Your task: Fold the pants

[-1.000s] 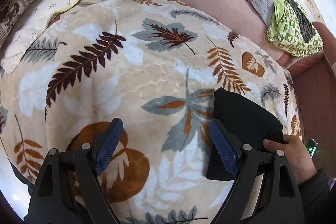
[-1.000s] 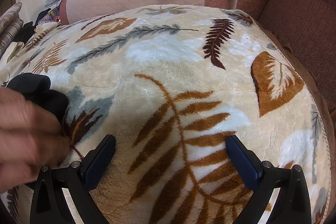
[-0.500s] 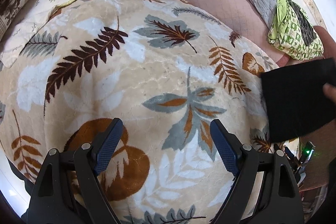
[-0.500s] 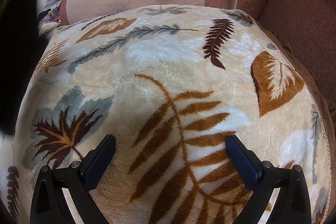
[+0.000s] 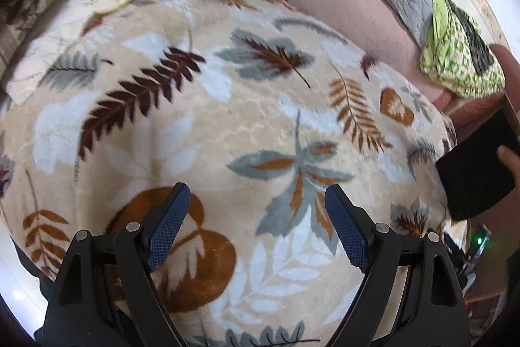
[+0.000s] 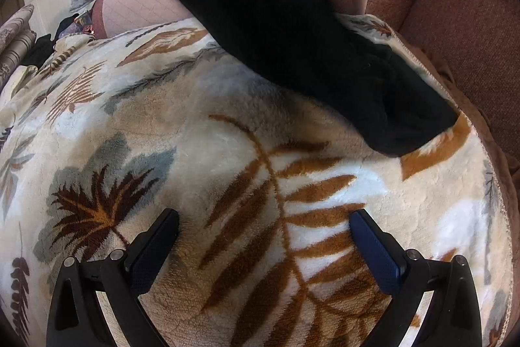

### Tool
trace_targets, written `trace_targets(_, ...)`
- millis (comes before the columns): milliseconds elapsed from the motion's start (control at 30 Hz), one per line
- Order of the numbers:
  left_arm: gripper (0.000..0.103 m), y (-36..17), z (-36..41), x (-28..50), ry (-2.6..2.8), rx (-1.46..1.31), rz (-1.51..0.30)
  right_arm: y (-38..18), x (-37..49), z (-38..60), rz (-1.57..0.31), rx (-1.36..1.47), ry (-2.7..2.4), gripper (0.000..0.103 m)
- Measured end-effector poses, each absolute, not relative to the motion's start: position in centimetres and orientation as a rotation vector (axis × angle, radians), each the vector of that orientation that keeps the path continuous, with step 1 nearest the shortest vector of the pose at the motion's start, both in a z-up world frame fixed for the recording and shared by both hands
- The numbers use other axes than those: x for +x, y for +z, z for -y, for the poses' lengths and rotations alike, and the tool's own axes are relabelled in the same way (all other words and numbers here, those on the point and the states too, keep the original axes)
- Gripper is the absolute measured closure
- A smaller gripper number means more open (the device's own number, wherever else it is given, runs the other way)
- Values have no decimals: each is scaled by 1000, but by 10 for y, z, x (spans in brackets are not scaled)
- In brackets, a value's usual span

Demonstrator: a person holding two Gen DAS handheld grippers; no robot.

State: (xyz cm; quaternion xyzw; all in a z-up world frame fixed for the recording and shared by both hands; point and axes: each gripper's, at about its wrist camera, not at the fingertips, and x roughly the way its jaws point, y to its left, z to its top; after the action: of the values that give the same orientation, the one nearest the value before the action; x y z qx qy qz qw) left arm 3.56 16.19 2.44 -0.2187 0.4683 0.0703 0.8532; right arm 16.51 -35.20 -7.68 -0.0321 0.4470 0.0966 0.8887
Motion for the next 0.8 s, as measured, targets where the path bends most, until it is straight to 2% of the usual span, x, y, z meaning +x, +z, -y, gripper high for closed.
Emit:
trace_targets(233,18,78,-197,-11,366,-482,-659,-73,169,351,-929,-71,199,0)
trace_targets(367,18,92,-221,-35,471,-532,-532,-75,168,352,-927,-81,195,0)
trace_targets(800,18,86,-240,-42,504,-591,-549,-73,156,334,-872,-208,133,0)
